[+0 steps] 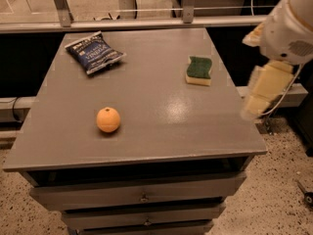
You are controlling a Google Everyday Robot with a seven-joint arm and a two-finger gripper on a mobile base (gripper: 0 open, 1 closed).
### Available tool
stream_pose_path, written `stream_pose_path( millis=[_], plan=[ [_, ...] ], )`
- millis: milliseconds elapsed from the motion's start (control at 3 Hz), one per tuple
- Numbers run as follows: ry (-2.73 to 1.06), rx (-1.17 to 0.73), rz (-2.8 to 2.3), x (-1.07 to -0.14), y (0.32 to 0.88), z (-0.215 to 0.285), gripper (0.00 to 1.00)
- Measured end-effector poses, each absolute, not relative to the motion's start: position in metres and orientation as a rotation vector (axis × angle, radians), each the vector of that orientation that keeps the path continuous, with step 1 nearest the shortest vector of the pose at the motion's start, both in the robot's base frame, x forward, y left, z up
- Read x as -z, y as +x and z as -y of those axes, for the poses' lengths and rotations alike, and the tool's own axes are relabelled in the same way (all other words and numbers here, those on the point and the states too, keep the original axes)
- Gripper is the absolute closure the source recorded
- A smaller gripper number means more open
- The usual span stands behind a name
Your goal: Pick blue chip bag
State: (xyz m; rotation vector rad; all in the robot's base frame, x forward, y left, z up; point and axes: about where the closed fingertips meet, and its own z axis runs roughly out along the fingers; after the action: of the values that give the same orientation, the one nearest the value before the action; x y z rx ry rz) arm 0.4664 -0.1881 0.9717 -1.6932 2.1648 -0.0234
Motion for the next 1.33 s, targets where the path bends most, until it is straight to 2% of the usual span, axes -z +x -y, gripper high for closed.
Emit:
stream_pose_path(
  millis=[333, 667, 1000, 1333],
  plan=[
    [-1.612, -0.118, -2.046, -0.962, 0.538, 0.123, 0.0],
    [-1.546, -0.171, -1.971, -0.96, 0.584, 0.083, 0.0],
    [-1.546, -0.172, -1.971, -0.96, 0.584, 0.082, 0.0],
    [-1.518, -0.21, -1.935, -0.951, 0.599, 0.058, 0.0]
  ],
)
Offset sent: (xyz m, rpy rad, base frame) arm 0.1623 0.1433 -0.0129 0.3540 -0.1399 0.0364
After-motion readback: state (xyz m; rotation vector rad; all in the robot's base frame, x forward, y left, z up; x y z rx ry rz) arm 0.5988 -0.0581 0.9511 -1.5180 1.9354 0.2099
